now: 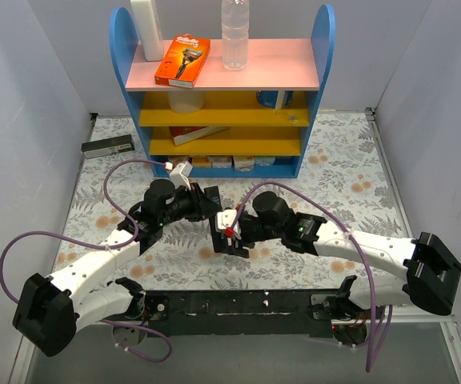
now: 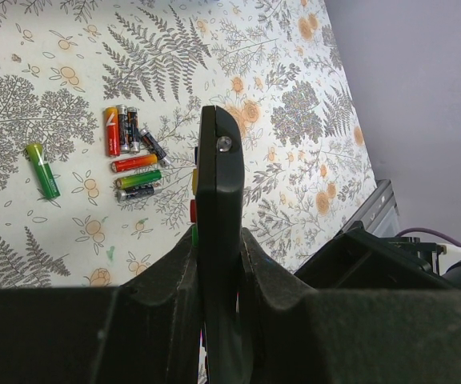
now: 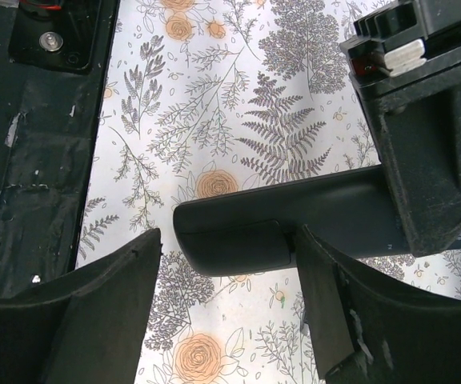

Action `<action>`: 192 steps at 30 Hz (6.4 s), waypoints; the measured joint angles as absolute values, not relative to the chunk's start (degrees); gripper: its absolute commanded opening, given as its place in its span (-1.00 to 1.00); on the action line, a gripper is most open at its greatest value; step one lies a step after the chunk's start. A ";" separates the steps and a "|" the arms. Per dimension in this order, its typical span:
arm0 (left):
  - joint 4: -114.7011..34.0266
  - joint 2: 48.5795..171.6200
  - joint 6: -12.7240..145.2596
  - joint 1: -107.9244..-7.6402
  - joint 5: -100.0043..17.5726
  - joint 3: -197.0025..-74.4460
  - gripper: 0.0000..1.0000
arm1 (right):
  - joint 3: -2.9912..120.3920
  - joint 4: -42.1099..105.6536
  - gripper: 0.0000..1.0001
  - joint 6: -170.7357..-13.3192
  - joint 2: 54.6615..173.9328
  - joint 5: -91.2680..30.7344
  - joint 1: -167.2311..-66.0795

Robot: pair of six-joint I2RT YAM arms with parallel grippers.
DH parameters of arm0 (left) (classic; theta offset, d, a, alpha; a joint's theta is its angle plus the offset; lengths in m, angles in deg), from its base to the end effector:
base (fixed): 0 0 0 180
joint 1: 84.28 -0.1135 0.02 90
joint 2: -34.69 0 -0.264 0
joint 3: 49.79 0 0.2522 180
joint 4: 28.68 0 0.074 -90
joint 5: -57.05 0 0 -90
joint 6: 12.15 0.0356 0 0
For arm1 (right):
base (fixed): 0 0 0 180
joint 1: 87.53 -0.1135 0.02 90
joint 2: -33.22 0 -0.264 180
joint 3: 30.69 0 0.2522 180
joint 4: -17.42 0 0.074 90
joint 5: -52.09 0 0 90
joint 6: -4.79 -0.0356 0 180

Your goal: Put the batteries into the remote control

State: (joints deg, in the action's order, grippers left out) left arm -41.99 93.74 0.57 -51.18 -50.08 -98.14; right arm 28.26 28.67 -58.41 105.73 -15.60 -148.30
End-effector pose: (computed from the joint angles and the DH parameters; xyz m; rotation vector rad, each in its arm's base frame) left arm 0.1875 -0.1348 0.2491 -0.6601 2.2277 -1.4315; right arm 0.1263 0.2535 0.2613 -1.5946 1.2926 0.7645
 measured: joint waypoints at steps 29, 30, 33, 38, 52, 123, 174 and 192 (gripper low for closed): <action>-36.88 98.16 5.45 -51.97 -51.57 -93.47 -1.00 | 27.23 23.84 -0.22 -54.97 114.12 -15.21 -147.78; -36.29 98.44 5.69 -51.97 -51.61 -93.23 -1.00 | 27.08 23.60 -0.24 -55.06 114.29 -15.32 -147.69; -35.06 99.14 6.41 -51.92 -51.70 -92.99 -1.00 | 26.66 22.93 -0.27 -55.24 114.60 -15.67 -147.60; -33.23 99.79 7.26 -51.92 -51.52 -92.02 -1.00 | 26.29 21.85 -0.30 -55.78 115.30 -16.41 -147.56; -27.33 101.15 9.62 -52.29 -47.76 -91.54 -1.00 | 24.30 26.34 -0.25 -59.39 115.78 -15.27 -148.15; -33.40 102.26 6.41 -52.97 -54.52 -92.79 -1.00 | 25.06 18.36 -0.52 -57.77 116.52 -15.93 -147.25; -23.26 102.48 8.07 -53.43 -52.13 -92.31 -1.00 | 22.90 22.25 0.68 -60.72 107.65 -20.76 -148.30; -25.34 101.41 7.28 -53.43 -54.84 -92.31 -1.00 | 24.78 22.01 0.68 -57.90 110.01 -21.68 -148.30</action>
State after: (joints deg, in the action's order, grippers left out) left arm -25.34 101.41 7.28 -53.43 -54.84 -92.31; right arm 24.78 22.01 -57.90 110.01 -21.68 -148.30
